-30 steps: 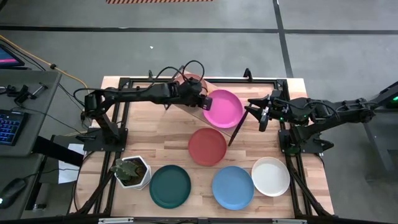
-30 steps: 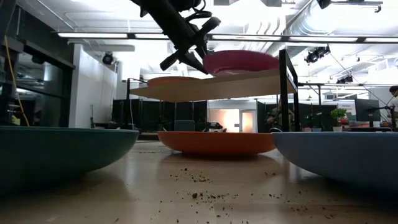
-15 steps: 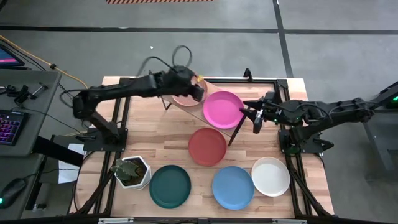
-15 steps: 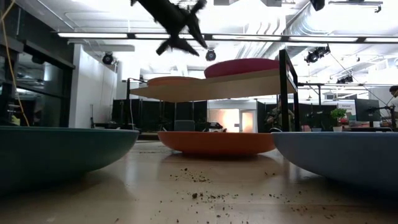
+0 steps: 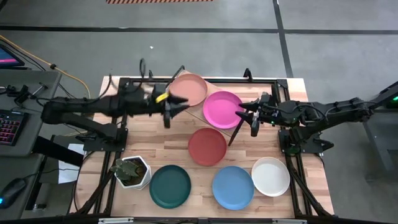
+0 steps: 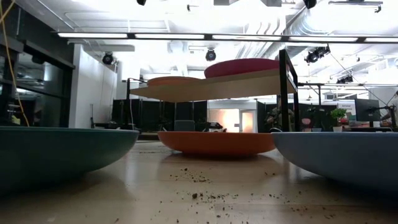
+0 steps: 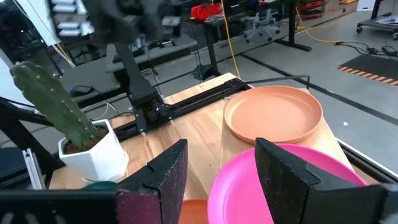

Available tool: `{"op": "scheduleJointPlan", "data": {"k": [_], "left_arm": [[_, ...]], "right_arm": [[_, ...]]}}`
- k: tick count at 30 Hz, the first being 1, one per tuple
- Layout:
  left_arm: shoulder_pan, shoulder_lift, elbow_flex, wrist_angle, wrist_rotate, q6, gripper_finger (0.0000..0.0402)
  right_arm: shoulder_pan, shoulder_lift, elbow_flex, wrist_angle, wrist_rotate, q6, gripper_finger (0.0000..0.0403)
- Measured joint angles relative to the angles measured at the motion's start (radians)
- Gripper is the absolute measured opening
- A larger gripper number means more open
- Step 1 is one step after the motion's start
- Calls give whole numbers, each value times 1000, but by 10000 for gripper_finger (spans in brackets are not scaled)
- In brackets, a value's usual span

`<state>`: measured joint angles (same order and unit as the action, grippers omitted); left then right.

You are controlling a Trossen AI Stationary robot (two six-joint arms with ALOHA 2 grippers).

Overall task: Place and stack plates onto a shelf
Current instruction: Stack the blue plate on top of the pink plate on the shelf

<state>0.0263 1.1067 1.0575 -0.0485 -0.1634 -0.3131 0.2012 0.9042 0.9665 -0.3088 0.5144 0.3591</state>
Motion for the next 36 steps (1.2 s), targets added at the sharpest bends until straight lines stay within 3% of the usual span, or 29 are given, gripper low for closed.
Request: {"op": "scheduleJointPlan", "data": {"k": [4,8,15,36], "left_arm": [[-56,-65,-154,193,-62,-40,131],[-66,-104,-219,228,-105,-39,131],[-66,-109,-225,238,-110,26,131],[-66,-109,-225,233,-110,29,131]], "right_arm": [[0,0,0,0,-14,19,169],[0,0,0,0,-14,26,169],[0,0,0,0,-14,25,169],[0,0,0,-8,-67,61,169]]}}
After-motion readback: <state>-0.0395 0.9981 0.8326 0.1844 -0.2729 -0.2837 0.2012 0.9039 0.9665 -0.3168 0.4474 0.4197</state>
